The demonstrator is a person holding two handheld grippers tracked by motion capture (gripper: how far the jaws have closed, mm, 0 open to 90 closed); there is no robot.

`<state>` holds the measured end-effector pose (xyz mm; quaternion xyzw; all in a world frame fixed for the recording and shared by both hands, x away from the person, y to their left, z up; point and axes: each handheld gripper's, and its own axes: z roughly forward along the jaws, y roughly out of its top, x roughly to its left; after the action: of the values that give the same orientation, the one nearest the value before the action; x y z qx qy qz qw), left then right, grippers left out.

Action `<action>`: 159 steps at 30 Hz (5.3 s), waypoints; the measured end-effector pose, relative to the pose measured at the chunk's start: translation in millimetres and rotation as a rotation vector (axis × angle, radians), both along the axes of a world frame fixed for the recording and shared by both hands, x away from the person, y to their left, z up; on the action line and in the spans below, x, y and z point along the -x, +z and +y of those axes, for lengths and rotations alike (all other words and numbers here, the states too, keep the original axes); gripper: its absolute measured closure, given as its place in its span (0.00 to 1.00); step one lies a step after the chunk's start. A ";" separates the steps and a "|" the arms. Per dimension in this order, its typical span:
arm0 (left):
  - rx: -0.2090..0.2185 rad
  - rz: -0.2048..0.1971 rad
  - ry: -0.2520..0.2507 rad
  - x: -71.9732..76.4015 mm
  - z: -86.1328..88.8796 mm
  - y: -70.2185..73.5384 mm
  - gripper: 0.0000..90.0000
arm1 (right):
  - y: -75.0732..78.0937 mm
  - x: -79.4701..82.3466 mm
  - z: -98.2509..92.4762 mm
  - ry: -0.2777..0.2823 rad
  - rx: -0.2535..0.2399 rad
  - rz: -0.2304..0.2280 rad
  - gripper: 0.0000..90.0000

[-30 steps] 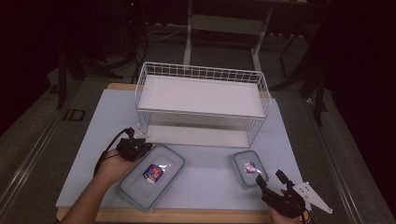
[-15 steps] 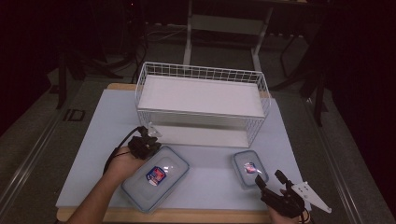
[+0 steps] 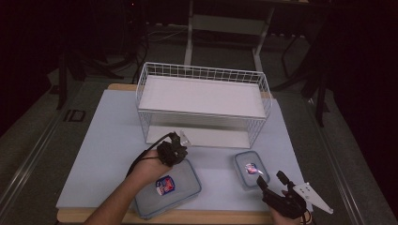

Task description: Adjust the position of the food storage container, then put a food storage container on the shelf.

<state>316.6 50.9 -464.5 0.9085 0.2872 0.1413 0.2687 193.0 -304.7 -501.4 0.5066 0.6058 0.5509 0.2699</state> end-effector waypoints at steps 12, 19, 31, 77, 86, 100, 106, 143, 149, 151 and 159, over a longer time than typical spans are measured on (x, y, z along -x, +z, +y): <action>0.216 -0.119 0.274 33.5 69.3 29.6 1.00 | -0.1 0.2 -2.0 -0.003 -0.008 -0.001 0.16; 0.310 -0.141 0.555 93.5 150.0 15.2 1.00 | 0.1 0.0 1.2 0.002 0.000 0.000 0.16; 0.358 -0.023 0.592 158.7 162.2 -32.5 1.00 | -2.3 -0.8 5.4 0.003 0.010 0.008 0.16; 0.472 0.082 0.584 67.9 100.9 -53.5 0.82 | -2.9 -0.8 1.1 0.003 -0.010 0.028 0.16; 0.490 0.067 0.610 75.7 122.2 -52.5 0.37 | -3.7 -1.6 8.9 -0.010 0.026 0.064 0.16; 0.633 0.101 0.557 89.0 126.8 -44.7 0.06 | -1.9 -3.9 16.7 0.038 0.015 0.121 0.18; 0.634 0.226 0.573 88.5 121.1 -41.2 0.06 | 2.6 -9.3 22.0 0.049 -0.067 0.218 0.16; 0.756 0.519 0.474 43.9 99.2 -46.8 0.30 | -0.8 -82.5 81.8 0.396 -0.156 0.715 0.36; 0.739 0.564 0.452 37.8 97.8 -52.2 0.36 | -1.3 -90.4 87.5 0.432 -0.168 0.747 0.37; 0.743 0.571 0.447 36.4 97.1 -52.1 0.37 | -0.8 -90.9 88.2 0.429 -0.166 0.754 0.37; 0.771 0.682 0.481 30.4 105.1 -52.6 0.43 | 1.4 -97.6 87.2 0.407 -0.236 0.915 0.44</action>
<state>286.2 156.0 -517.1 0.6477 0.5876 -0.2181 0.4332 290.7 -217.5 -500.0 0.5947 0.6819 0.3788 -0.1943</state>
